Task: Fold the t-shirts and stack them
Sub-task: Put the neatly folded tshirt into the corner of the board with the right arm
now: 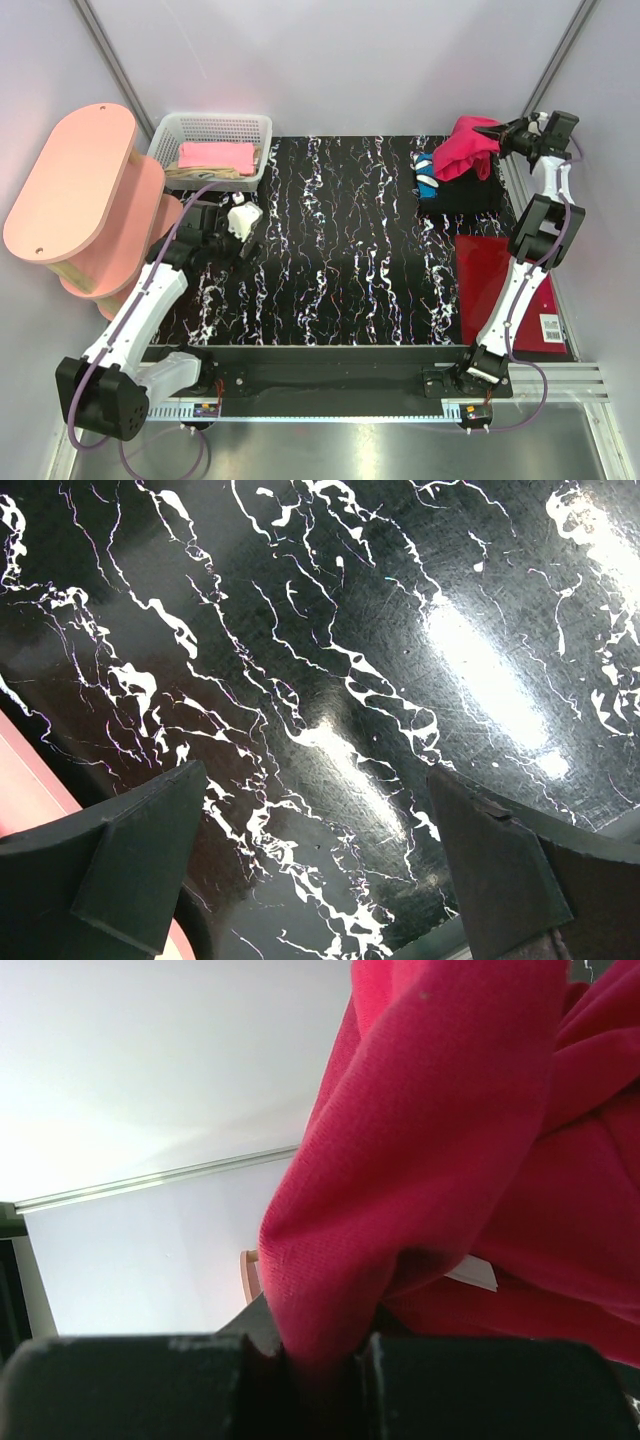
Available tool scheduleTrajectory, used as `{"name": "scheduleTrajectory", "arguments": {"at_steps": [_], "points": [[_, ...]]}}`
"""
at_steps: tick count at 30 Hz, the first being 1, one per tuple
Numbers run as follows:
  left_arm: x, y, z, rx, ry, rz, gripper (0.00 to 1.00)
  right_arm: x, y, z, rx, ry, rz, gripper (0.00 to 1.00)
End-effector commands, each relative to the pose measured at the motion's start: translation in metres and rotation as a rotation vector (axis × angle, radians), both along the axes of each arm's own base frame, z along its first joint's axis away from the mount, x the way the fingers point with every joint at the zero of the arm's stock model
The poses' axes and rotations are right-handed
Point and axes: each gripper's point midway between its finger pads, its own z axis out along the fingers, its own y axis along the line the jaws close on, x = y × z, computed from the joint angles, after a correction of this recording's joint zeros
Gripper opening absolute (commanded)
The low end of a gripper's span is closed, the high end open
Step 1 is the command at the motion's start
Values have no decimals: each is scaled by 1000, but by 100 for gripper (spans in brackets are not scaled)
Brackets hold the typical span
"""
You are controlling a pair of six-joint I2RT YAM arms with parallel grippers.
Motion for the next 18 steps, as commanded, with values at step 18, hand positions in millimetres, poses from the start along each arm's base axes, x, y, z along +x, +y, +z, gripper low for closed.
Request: {"name": "scheduleTrajectory", "arguments": {"at_steps": [18], "points": [[8, -7, 26, -53, -72, -2, 99, -96, 10, -89, -320, 295, -74, 11]]}}
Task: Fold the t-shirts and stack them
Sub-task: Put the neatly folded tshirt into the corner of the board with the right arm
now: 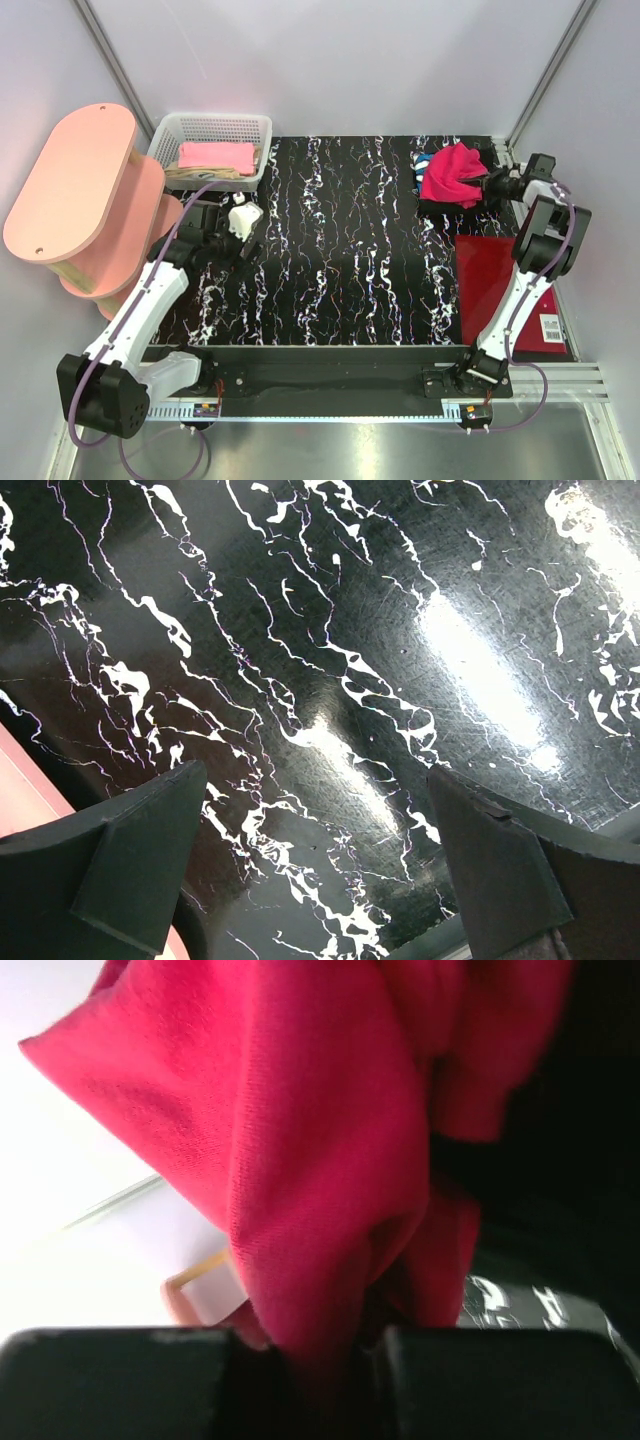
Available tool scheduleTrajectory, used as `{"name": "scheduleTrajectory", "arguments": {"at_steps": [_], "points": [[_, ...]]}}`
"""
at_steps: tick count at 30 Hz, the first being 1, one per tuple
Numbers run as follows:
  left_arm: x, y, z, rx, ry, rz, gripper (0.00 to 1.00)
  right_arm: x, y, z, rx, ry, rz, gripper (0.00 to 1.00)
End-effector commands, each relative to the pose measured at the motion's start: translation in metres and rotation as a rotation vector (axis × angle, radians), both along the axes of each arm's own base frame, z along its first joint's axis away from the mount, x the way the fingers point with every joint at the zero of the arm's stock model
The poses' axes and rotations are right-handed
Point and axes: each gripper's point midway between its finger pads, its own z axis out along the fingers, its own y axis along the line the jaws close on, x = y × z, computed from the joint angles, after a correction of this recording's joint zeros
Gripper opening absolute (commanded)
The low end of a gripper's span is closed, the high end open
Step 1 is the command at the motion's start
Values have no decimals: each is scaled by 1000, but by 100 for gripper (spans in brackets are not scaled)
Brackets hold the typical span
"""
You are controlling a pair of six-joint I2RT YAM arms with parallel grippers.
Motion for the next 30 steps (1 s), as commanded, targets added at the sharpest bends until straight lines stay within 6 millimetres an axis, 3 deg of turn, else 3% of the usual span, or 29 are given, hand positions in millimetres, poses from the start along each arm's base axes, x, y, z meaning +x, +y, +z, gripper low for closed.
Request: {"name": "scheduleTrajectory", "arguments": {"at_steps": [1, 3, 6, 10, 11, 13, 14, 15, 16, 18, 19, 20, 22, 25, 27, 30], "points": [[6, -5, 30, -49, -88, -5, 99, -18, -26, 18, -332, 44, -43, 7], [3, -3, 31, -43, -97, -2, 99, -28, -52, 14, -469, 143, -119, 0], [0, -2, 32, -42, -102, -3, 99, -27, -77, 36, -567, 144, -226, 0], [-2, 0, 32, -35, -106, 0, 99, -3, -78, 71, -538, 53, -246, 0], [-2, 1, 31, -31, -105, 1, 99, 1, -76, 66, -513, 62, -233, 0], [-2, 1, 30, -31, -100, 2, 99, 17, -59, 91, -487, -33, -176, 0], [-2, 0, 28, -33, -93, 4, 99, 24, -48, 91, -475, -53, -132, 0], [-2, 0, 28, -33, -93, 4, 99, 28, -29, 104, -434, -107, -62, 0], [-1, 0, 28, -35, -92, 6, 99, 40, -19, 140, -454, -225, -20, 0], [0, -2, 27, -39, -84, 4, 99, 44, 23, 154, -420, -270, 99, 0], [0, -2, 27, -41, -82, 4, 99, 48, 33, 189, -447, -363, 114, 0], [0, -2, 27, -43, -80, 6, 99, 46, 49, 200, -436, -389, 142, 0], [1, -2, 29, -45, -84, 10, 99, 42, 69, 242, -393, -493, 166, 0], [1, 0, 31, -37, -95, 14, 99, 40, 86, 286, -294, -605, 181, 0], [1, 1, 31, -35, -95, 18, 99, 37, 94, 295, -230, -628, 214, 0], [0, 1, 31, -36, -100, 18, 99, 41, 84, 289, -250, -601, 171, 0]]}}
